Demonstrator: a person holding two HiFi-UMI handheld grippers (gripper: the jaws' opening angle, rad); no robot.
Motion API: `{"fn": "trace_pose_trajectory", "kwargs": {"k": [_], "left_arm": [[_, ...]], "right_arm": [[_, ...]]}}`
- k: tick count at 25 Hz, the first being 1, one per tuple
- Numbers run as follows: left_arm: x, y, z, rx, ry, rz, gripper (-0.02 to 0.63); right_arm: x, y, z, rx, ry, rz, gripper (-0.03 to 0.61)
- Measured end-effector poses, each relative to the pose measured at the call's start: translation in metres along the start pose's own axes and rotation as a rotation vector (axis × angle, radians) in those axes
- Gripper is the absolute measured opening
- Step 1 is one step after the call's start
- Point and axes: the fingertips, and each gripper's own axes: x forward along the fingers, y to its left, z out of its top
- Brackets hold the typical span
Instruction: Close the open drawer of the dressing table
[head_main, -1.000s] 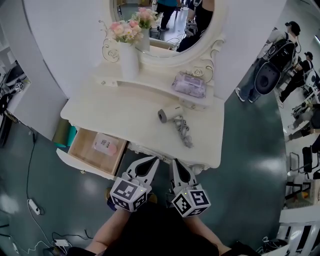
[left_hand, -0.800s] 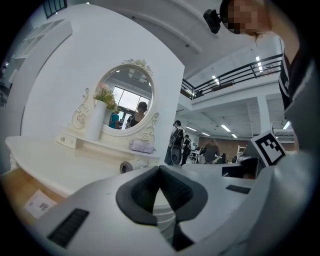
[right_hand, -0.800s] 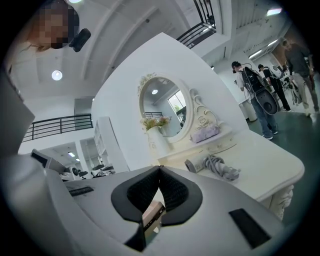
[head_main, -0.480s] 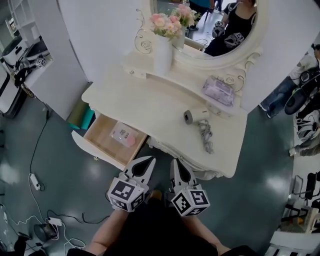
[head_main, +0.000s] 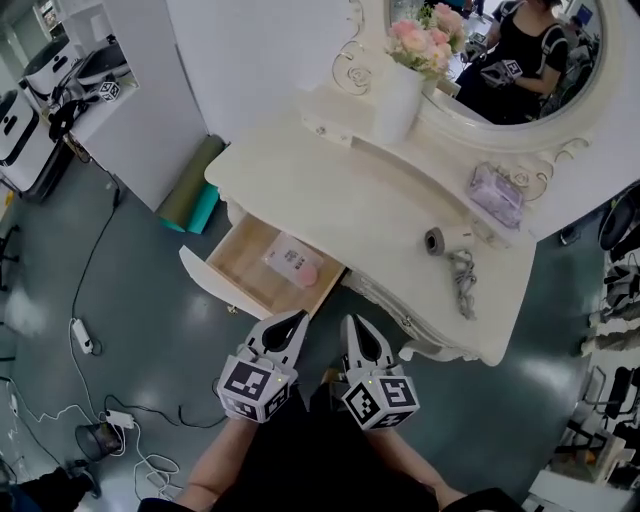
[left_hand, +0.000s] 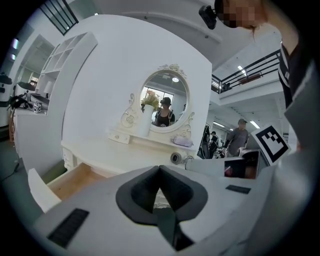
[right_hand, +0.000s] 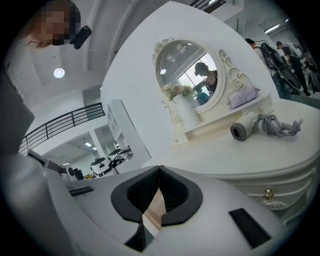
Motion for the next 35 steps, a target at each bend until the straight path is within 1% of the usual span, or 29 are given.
{"fn": "trace_pose_trajectory", "kwargs": {"k": [4,9,13,17,20,25,30,35], "left_arm": [[-0.012,0.039,0.011,0.006,0.021,-0.009,0.002],[-0.021,0.083,0.016,-0.001,0.043,-0.034,0.002],[-0.028,0.113,0.014,0.002,0.091,-0.080,0.002],[-0.035,0.142,0.005,0.034,0.138,-0.147,0.002],[-0.043,0.164,-0.007,0.045,0.175,-0.178,0.002],[-0.058,0.194,-0.032,0.034,0.232,-0.198,0.002],[-0.073,0.213,-0.064,0.013,0.300,-0.209,0.002],[-0.081,0.223,-0.103,-0.020,0.370,-0.202,0.002]], "right_arm": [[0.024,0.026,-0.009,0.000,0.008,-0.026,0.015],[0.048,0.045,-0.024,-0.012,0.027,-0.084,0.015],[0.067,0.060,-0.037,-0.011,0.026,-0.149,0.015],[0.080,0.077,-0.058,0.001,0.033,-0.211,0.015],[0.085,0.087,-0.081,0.012,0.057,-0.256,0.015],[0.091,0.098,-0.116,0.025,0.088,-0.307,0.015],[0.095,0.104,-0.152,0.061,0.133,-0.351,0.015],[0.094,0.101,-0.197,0.113,0.210,-0.376,0.015]]}}
